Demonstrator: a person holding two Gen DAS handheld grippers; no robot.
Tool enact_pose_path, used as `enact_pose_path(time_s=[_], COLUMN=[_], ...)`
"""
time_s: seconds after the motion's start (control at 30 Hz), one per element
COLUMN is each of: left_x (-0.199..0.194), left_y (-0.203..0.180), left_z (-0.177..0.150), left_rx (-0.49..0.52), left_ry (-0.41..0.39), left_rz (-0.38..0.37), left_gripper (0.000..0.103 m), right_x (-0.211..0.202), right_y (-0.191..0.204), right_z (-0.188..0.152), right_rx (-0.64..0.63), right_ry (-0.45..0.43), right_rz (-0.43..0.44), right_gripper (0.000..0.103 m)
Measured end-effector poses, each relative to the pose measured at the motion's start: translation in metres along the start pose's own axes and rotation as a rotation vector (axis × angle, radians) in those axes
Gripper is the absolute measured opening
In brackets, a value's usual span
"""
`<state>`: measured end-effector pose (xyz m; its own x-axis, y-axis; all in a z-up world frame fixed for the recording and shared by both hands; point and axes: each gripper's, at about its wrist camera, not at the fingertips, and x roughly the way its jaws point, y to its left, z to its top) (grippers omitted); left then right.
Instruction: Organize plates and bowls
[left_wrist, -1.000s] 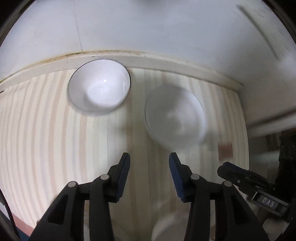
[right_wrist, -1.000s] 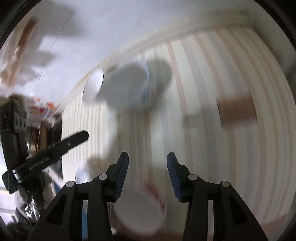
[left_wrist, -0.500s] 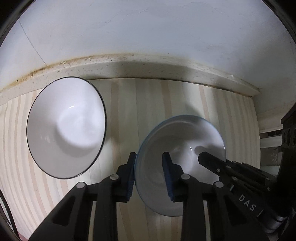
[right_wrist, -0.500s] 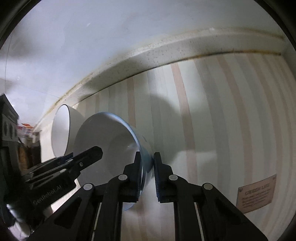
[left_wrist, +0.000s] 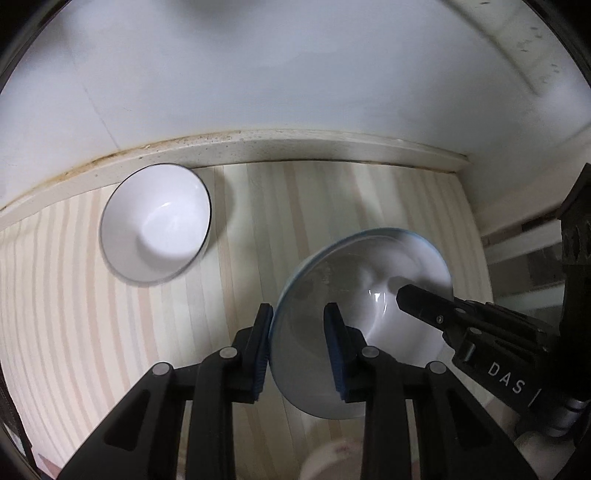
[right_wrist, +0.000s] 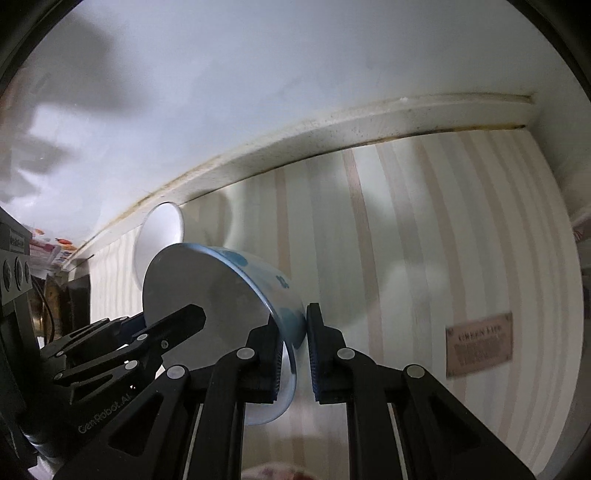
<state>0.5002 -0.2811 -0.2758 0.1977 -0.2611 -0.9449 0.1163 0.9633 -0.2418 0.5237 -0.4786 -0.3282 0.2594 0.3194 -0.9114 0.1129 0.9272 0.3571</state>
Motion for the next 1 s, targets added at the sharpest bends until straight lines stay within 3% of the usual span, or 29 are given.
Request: enact_pose_path(time_s=[0.23,0.4,0.7,1.0], left_x=[-0.048,-0.054,-0.022,0.007], left_y=[-0.008,-0.021,-0.033,-0.044], left_z=[-0.047,-0.085,-0.128,-0.143], left_rx=[0.028,0.072,0.121,0.149], left_ry=[0.001,0.033,0.135,0.199], left_rz=[-0.040,-0.040,-0.014,0.021], left_gripper=[0.025,0.025,0.025,0.025], right_x=[-0.048,-0.072,-0.067,-0.041], right_y=[0.010,0.009,-0.009,-0.031], right_z=[-0.055,-0.108,-0.184,-0.212], right_rx=[-0.013,-0.014,0.048,0.085], right_ry=[-0.016,0.004,0.080,0.146], right_rz=[0.019,0.030,0.029,0.010], right_gripper=[0.014,0.014,0.014,0.014])
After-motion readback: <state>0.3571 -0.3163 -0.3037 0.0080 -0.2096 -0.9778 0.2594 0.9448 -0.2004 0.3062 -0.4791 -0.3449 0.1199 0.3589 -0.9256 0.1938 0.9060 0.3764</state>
